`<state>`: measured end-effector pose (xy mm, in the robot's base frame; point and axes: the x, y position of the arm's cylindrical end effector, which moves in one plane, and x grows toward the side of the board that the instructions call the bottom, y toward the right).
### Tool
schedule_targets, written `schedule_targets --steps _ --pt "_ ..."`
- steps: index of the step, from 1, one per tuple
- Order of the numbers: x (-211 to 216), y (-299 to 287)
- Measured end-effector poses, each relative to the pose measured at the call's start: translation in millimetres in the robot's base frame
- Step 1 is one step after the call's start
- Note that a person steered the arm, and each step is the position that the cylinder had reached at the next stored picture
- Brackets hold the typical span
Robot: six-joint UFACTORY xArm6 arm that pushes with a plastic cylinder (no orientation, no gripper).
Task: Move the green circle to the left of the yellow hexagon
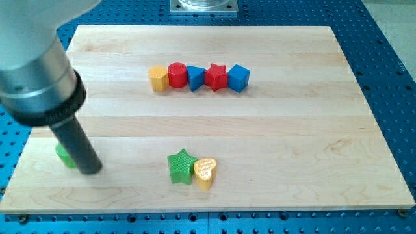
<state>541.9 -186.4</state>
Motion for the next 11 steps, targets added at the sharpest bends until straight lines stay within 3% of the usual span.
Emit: schedule_targets --steps 1,2,3,4,5,6,8,9,10,11 --pt "6 19" --pt "32 -11" --pt "2 -63" --pt "-37 -24" --pt "-15 27" --pt "-38 27" --pt "-129 41" --pt "-114 30" --pt "-136 4" --pt "-153 14"
